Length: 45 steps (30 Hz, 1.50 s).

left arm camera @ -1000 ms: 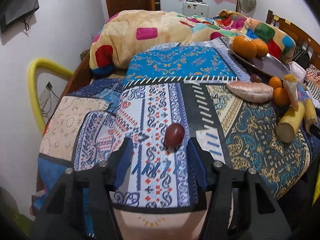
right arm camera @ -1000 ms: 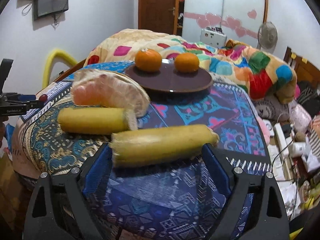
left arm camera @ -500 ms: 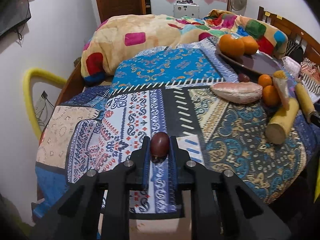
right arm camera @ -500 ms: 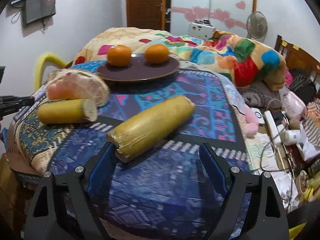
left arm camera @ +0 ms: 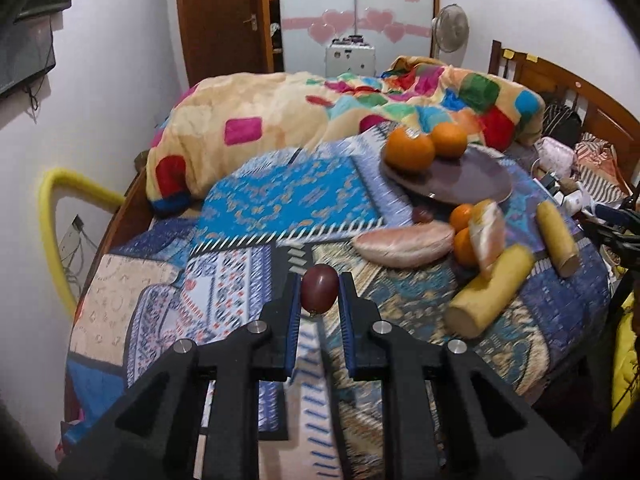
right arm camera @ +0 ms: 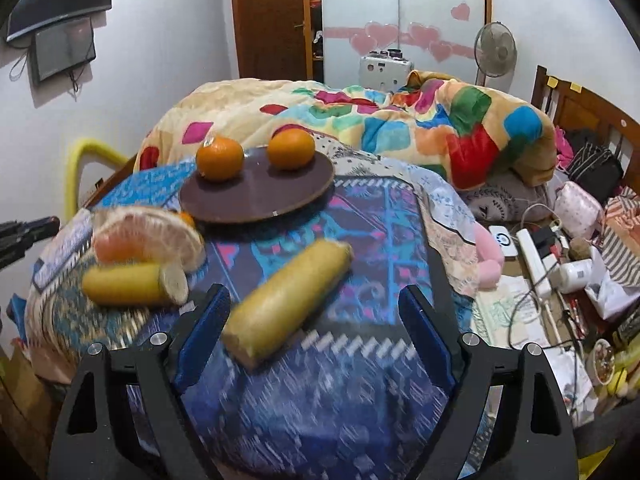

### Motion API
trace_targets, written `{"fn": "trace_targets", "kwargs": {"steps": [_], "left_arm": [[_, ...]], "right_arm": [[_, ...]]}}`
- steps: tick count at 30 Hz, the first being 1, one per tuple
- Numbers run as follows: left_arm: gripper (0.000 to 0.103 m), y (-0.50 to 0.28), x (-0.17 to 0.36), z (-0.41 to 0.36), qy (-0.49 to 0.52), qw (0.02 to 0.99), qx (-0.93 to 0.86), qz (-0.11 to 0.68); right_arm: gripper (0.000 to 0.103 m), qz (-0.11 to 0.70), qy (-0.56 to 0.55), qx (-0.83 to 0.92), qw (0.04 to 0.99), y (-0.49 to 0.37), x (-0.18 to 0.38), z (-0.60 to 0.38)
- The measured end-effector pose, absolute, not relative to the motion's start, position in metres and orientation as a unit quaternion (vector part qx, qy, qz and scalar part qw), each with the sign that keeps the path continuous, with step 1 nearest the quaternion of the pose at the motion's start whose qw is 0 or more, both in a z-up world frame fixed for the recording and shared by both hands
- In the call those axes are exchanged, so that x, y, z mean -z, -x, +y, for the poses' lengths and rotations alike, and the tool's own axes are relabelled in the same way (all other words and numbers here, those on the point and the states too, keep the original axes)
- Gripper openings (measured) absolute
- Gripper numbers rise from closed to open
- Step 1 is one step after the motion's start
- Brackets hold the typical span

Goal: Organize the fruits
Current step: 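Grasp the yellow cylindrical fruit with the right gripper and lift it upright, then carry the yellow fruit with the right gripper while the left gripper carries the red fruit over the plate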

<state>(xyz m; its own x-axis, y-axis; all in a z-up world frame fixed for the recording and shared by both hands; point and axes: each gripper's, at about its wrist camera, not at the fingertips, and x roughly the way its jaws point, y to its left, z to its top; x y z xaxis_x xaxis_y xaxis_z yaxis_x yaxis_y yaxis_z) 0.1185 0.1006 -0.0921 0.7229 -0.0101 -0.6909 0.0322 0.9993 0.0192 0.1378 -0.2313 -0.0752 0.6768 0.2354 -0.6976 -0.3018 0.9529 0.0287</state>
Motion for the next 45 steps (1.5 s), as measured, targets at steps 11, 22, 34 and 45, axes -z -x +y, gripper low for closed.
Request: {"fn": "trace_targets", "kwargs": {"steps": [11, 22, 34, 45], "left_arm": [[0.018, -0.138, 0.090, 0.071, -0.021, 0.931, 0.047, 0.361], [0.018, -0.168, 0.097, 0.048, -0.018, 0.926, 0.065, 0.370], [0.018, -0.201, 0.084, 0.029, -0.009, 0.927, 0.080, 0.366], [0.018, -0.237, 0.086, 0.012, -0.017, 0.924, 0.088, 0.372]], "right_arm": [[0.062, 0.451, 0.011, -0.147, 0.880, -0.179, 0.119, -0.214], [0.038, 0.436, 0.075, -0.189, 0.877, -0.170, 0.109, -0.204], [0.036, 0.385, 0.052, -0.205, 0.898, -0.175, 0.074, -0.216], [0.036, 0.335, 0.046, -0.214, 0.916, -0.197, 0.044, -0.210]]}}
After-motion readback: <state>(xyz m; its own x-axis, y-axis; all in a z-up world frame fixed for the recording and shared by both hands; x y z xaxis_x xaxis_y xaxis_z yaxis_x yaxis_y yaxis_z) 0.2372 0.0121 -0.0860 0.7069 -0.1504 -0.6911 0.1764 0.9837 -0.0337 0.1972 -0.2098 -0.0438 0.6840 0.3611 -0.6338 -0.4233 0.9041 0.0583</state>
